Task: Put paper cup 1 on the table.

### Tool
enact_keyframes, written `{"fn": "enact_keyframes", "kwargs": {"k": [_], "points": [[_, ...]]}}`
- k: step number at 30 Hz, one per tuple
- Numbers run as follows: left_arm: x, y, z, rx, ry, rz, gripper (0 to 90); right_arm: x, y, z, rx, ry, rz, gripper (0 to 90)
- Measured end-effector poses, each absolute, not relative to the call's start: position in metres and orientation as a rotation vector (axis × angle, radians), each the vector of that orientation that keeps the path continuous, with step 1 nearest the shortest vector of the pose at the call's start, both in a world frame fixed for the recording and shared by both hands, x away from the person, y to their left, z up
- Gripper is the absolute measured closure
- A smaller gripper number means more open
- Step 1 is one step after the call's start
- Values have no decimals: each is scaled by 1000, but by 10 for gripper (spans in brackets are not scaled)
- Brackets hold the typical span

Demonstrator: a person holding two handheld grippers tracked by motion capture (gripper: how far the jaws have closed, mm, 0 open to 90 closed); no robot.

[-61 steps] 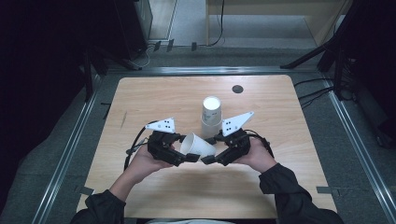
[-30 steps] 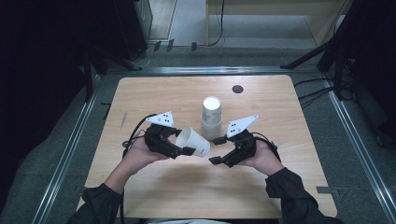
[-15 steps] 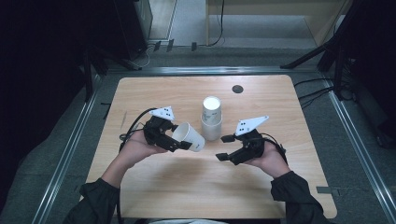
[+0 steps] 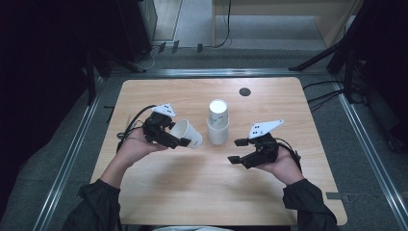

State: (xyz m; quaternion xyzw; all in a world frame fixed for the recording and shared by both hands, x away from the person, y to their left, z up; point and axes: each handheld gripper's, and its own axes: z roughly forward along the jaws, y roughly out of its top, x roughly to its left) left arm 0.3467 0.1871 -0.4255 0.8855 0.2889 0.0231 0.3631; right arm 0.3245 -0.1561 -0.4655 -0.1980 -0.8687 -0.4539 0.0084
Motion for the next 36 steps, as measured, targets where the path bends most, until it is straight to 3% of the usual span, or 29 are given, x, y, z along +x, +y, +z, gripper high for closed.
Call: {"fn": "enact_keyframes", "kwargs": {"k": [36], "points": [[375,264,-436,2330,1073,165,264,326,-161,-469,-663,-2754,-1422,258]]}}
